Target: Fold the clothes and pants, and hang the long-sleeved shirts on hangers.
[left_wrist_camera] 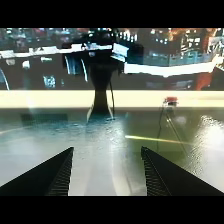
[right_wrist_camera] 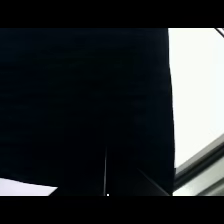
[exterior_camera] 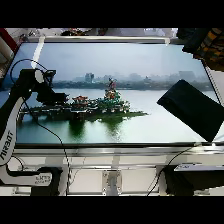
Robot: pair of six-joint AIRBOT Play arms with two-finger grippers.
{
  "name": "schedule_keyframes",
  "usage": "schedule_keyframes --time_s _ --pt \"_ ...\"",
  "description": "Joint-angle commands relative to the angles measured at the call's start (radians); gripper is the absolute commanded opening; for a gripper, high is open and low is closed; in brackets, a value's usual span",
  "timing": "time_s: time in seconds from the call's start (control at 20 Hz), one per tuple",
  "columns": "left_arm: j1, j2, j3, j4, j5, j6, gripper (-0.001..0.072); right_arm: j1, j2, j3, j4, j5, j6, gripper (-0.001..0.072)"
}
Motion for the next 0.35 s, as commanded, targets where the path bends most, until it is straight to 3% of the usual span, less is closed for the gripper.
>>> schedule_keyframes --time_s 0.0,0.3 --pt "0.0 0.0 0.0 0.0 0.0 0.0 0.0498 0.237 0.071 -0.028 0.045 -0.002 -0.007 0.0018" --pt "0.0 0.0 0.0 0.001 0.0 0.0 0.0498 0.779 0.087 -0.045 -0.183 -0.042 0.05 0.0018"
